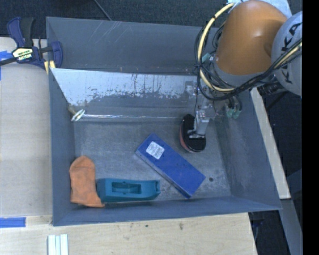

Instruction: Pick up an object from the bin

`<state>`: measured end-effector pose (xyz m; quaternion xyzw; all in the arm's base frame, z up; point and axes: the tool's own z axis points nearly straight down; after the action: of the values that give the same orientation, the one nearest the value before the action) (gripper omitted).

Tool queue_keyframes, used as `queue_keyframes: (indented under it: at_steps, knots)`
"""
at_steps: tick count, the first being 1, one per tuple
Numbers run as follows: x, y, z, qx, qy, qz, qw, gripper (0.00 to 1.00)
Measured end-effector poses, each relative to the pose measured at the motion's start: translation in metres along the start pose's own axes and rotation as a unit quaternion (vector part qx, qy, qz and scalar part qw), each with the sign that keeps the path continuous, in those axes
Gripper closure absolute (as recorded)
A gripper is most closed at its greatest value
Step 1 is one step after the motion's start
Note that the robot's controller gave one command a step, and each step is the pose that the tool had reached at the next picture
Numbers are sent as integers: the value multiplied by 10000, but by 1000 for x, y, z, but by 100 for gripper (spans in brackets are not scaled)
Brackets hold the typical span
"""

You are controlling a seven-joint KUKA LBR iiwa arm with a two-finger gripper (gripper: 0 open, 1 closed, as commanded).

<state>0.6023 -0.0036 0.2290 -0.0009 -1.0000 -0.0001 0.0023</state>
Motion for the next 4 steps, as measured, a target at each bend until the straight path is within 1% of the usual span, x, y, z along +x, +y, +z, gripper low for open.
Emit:
queue_keyframes:
  at_steps: [1, 2, 3, 4]
  knots:
    - [-1, 0, -5, 0, -42, 0, 10000, 0]
    - [11, -27, 16, -5, -68, -510, 9987, 0]
    - [0, -75, 51, 15, -59, -1489, 9888, 0]
    - [9, -85, 71, 11, -35, -773, 9970, 0]
